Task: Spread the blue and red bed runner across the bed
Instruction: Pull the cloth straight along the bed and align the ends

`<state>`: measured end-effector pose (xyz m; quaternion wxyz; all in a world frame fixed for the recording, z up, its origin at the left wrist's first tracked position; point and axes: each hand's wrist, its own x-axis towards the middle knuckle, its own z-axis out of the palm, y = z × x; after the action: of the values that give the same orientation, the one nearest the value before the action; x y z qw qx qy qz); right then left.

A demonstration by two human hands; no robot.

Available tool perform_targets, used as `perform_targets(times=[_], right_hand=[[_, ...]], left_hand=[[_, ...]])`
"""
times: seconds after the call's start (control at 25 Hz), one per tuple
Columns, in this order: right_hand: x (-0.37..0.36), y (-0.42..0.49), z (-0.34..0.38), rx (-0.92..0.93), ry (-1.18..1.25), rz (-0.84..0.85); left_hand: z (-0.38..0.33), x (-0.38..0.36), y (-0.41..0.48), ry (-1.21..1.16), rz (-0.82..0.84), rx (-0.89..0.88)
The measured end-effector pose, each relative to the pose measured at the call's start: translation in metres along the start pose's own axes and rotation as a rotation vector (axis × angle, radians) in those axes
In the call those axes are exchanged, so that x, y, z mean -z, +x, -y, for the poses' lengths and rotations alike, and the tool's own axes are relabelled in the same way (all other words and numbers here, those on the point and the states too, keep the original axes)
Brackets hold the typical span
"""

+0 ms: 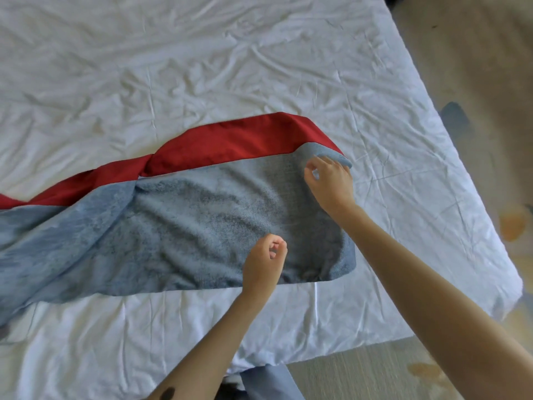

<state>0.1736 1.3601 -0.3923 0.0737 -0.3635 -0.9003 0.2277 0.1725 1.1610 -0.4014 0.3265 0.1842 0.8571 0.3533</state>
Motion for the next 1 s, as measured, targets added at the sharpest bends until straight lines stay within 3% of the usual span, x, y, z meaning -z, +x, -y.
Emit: perform_targets(times=[0.24,0.64,1.0], right_hand=[[0.045,-0.05,-0.019,0.101,-0.065,0.023],[0.108,-0.118,-0.108,0.333,-0.283,0.17],[0.135,-0.064,-0.167,0.528,-0.305,0.288]], left_hand=[[0.005,-0.011,-0.063,-0.052,-0.073,0.048],[0.012,-0.107,-0.157,-0.163,-0.279,0.212],[-0.035,-0.168,-0.155,-0.207,-0.456,0.367]])
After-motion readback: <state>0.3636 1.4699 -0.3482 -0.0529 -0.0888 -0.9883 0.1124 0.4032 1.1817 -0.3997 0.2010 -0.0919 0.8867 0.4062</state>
